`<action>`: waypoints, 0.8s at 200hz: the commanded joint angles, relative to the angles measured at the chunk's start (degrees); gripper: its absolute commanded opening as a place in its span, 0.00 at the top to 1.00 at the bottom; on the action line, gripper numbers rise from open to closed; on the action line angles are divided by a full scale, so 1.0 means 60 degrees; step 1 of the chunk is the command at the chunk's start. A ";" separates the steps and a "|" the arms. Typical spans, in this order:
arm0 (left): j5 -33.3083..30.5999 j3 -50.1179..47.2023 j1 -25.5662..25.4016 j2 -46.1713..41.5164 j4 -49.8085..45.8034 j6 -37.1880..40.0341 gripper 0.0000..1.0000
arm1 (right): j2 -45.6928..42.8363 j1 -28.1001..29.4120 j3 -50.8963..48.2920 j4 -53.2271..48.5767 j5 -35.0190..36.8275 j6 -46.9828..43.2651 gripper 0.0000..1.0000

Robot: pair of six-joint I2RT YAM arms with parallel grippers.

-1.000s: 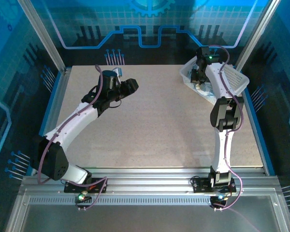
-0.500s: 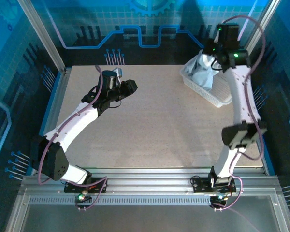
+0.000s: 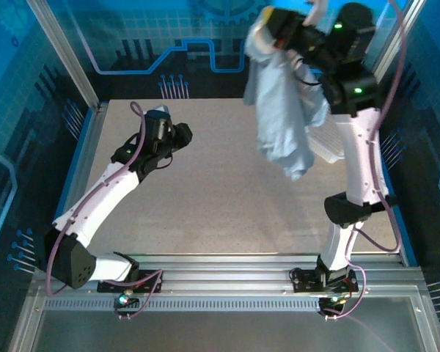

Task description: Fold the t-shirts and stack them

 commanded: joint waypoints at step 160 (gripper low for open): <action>0.0916 0.1746 -0.3170 0.4054 -0.2562 0.1780 0.42 | -0.3476 -0.0235 -1.3397 -0.1128 0.2664 0.0766 0.50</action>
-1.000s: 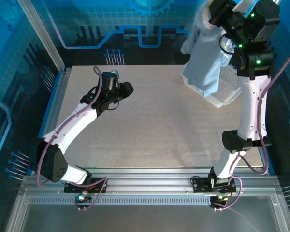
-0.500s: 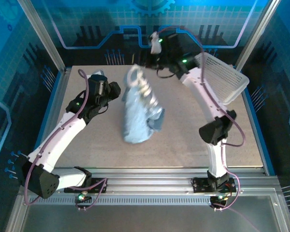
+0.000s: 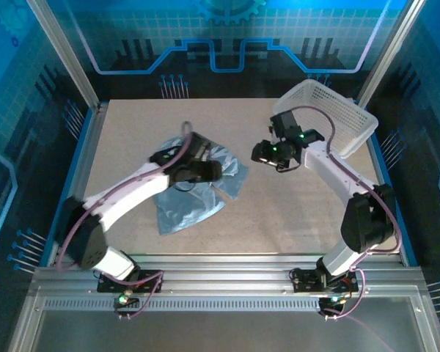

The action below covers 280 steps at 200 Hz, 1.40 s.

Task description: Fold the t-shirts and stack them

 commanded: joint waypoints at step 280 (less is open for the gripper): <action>0.1491 1.2450 0.0663 0.5181 0.2323 -0.1733 1.00 | -0.3873 -0.2408 -0.1752 -0.1046 -0.0440 -0.0043 0.51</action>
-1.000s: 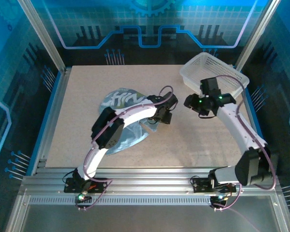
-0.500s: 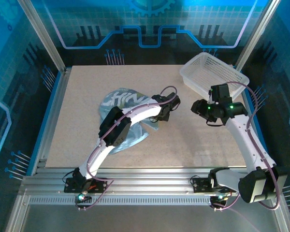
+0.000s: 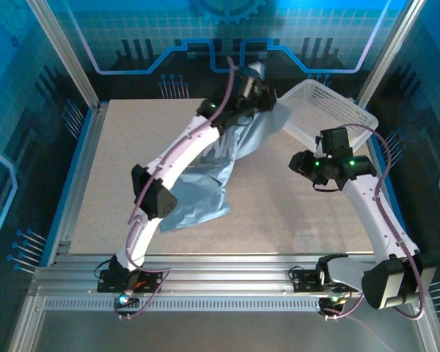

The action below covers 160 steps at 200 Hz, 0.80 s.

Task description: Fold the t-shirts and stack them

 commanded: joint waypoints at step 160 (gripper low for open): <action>-0.4584 -1.3423 0.4629 -1.0995 -0.1074 -0.2355 1.00 | 0.3961 0.2460 0.0290 0.1896 -0.1140 0.2481 0.45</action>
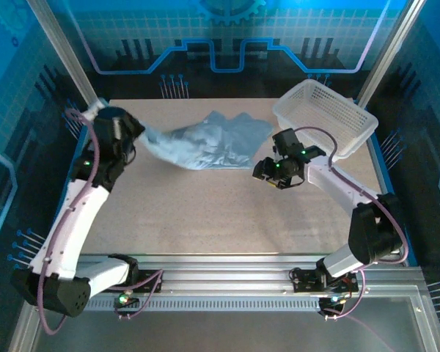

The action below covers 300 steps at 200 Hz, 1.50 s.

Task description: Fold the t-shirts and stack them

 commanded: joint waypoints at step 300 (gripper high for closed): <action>0.0698 -0.4518 0.0146 -0.2491 -0.3253 -0.1073 1.00 | 0.4867 -0.0236 0.4706 0.1783 0.0178 0.3729 1.00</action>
